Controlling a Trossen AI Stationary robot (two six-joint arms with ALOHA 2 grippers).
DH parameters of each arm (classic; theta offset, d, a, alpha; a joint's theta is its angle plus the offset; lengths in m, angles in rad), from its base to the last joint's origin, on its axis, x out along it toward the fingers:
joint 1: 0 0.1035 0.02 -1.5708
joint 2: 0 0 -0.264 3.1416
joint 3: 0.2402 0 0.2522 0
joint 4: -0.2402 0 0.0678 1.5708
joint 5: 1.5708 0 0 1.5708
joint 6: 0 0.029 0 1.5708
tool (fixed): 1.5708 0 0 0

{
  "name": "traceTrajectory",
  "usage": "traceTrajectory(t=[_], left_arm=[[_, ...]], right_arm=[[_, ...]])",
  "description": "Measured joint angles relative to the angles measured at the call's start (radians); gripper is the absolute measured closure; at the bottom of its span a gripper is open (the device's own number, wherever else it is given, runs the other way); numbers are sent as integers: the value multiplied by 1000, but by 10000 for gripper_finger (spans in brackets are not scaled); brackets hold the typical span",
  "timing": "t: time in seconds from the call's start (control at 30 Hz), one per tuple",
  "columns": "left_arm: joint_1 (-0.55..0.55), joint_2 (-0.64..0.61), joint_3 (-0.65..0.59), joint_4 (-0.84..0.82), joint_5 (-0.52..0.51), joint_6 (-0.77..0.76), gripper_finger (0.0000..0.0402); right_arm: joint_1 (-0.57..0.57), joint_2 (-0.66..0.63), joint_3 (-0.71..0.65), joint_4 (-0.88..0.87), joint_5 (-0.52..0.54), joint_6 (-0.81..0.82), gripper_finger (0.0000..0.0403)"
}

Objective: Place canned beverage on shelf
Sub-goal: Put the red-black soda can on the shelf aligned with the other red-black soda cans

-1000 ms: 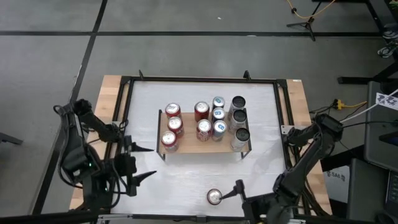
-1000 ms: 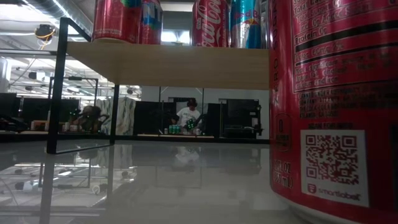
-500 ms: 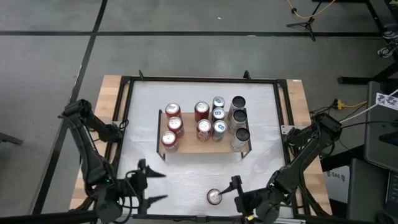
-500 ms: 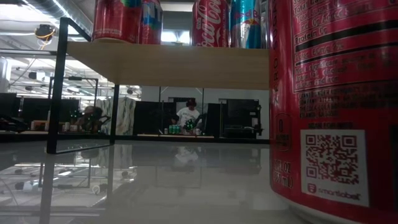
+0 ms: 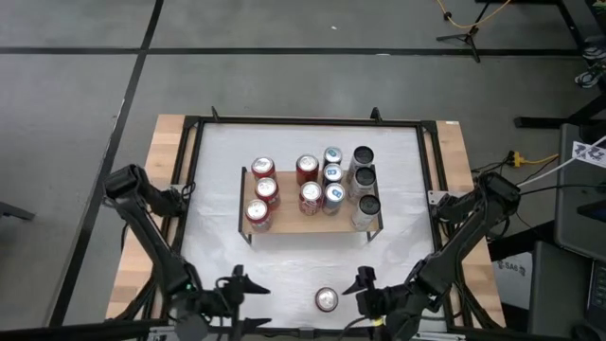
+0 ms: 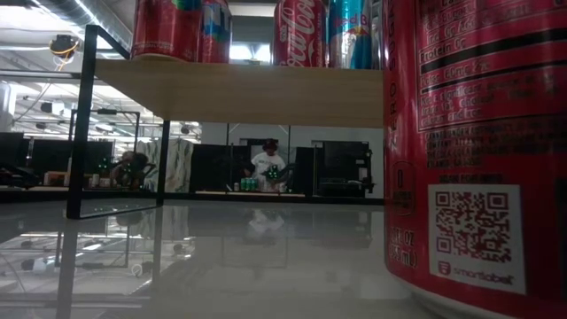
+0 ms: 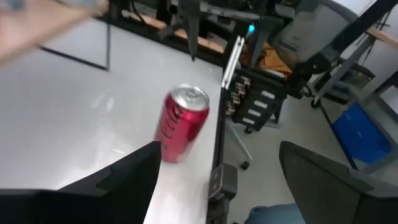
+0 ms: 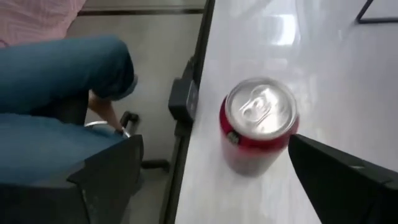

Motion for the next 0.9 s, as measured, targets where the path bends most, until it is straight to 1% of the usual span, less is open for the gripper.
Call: traceTrajectory(t=[0.17,0.27,0.4,0.53,0.73,0.9], left_arm=[[39,116,0,143,94,0,82],[63,198,0,277,149,33,82],[95,299,0,468,220,108,82],[128,375,0,618,266,131,82],[161,445,0,745,329,131,82],[178,463,0,759,340,130,82]], right_arm=[[34,4,-12,-6,10,31,11],[54,10,-13,-18,37,48,11],[76,21,-13,-14,100,53,11],[74,52,-13,-11,112,67,11],[73,108,-13,-10,118,91,11],[73,144,-13,-9,136,105,11]])
